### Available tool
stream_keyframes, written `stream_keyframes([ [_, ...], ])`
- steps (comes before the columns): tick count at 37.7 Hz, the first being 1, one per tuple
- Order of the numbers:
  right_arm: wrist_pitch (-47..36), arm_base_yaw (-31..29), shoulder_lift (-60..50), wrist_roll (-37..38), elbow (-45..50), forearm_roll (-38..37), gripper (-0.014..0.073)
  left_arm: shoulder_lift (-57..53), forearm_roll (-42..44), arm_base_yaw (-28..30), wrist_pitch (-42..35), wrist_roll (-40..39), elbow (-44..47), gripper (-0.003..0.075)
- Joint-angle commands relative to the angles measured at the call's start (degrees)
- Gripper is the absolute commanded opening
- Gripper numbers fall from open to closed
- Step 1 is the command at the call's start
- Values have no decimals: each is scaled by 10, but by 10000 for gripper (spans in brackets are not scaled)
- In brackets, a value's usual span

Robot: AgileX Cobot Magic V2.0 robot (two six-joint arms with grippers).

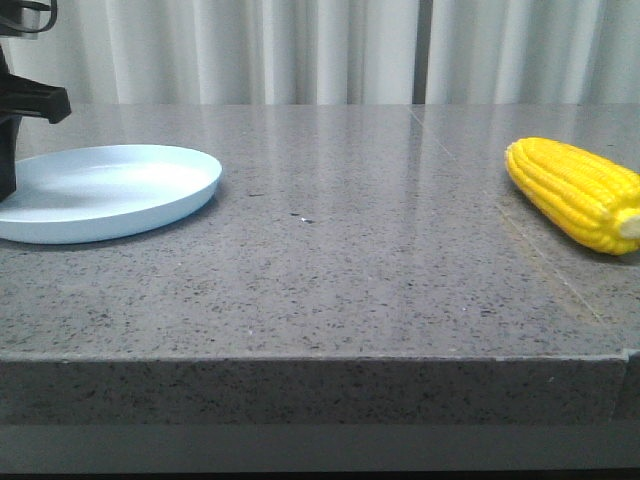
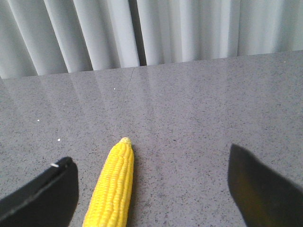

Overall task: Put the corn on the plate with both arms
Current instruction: 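Lower the left gripper to the rim of the pale blue plate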

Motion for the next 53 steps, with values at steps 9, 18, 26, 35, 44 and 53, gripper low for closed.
stream_keyframes([
  [9, -50, -4, 8, -5, -20, -1, 661, -30, -27, -1, -35, -4, -19, -20],
  [18, -50, -4, 8, -5, -20, -1, 661, -52, -139, -2, -43, 28, -65, -20],
  [26, -50, -4, 8, -5, -20, -1, 661, -49, -264, -11, -29, 62, -111, -20],
  [35, -50, -4, 8, -5, -20, -1, 661, -10, -273, -65, -26, 62, -111, -20],
  [44, -50, -4, 8, -5, -20, -1, 661, 15, -272, -105, -31, 62, -111, -20],
  [53, -50, -4, 8, -5, -20, -1, 661, 26, -269, -105, -36, 61, -111, -1],
])
